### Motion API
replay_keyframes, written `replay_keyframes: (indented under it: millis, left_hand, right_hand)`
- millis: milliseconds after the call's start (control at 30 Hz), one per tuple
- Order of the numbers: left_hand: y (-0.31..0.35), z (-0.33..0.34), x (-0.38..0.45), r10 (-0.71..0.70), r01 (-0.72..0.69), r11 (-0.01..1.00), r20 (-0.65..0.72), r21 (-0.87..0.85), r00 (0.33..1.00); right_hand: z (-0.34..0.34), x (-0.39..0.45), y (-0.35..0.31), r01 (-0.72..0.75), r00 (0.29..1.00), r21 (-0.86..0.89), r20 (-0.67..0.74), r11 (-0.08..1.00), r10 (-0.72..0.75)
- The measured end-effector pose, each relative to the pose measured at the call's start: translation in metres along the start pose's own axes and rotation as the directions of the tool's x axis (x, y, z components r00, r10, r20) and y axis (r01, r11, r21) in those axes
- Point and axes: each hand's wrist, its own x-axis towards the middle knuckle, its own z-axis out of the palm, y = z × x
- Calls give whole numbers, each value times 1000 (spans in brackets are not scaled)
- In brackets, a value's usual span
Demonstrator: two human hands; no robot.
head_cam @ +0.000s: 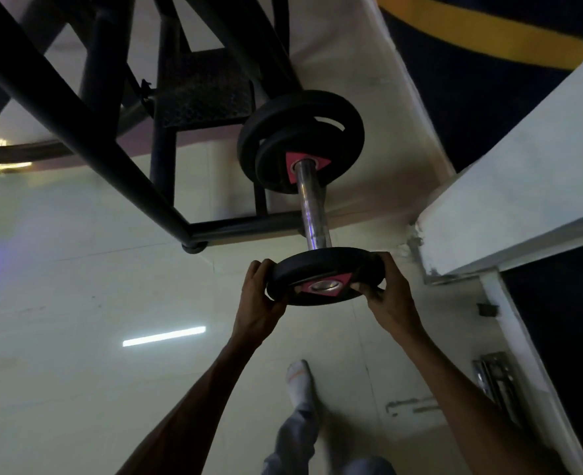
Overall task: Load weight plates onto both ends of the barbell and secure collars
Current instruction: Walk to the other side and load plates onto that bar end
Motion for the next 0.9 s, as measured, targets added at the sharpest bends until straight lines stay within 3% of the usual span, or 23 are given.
replay_keyframes:
  millis: [200, 500, 700, 900]
  left_hand:
    - [33, -39, -66, 0, -5, 995, -49, -103, 999]
    - [138, -172, -188, 96, -137, 980, -266, -141, 959]
    - [189, -277, -262, 182, -254, 959, -419, -123, 890]
    - [212, -367, -323, 317, -392, 918, -489, -56, 813]
  right_hand:
    - [-6, -64, -40, 55, 999, 34, -5, 998, -54]
    - [-13, -182, -187, 306, 952, 145, -74, 941, -298]
    - [-2, -239, -302, 519, 854, 146, -104, 842, -509]
    - [21, -293, -397, 670, 742, 171, -112, 722, -661]
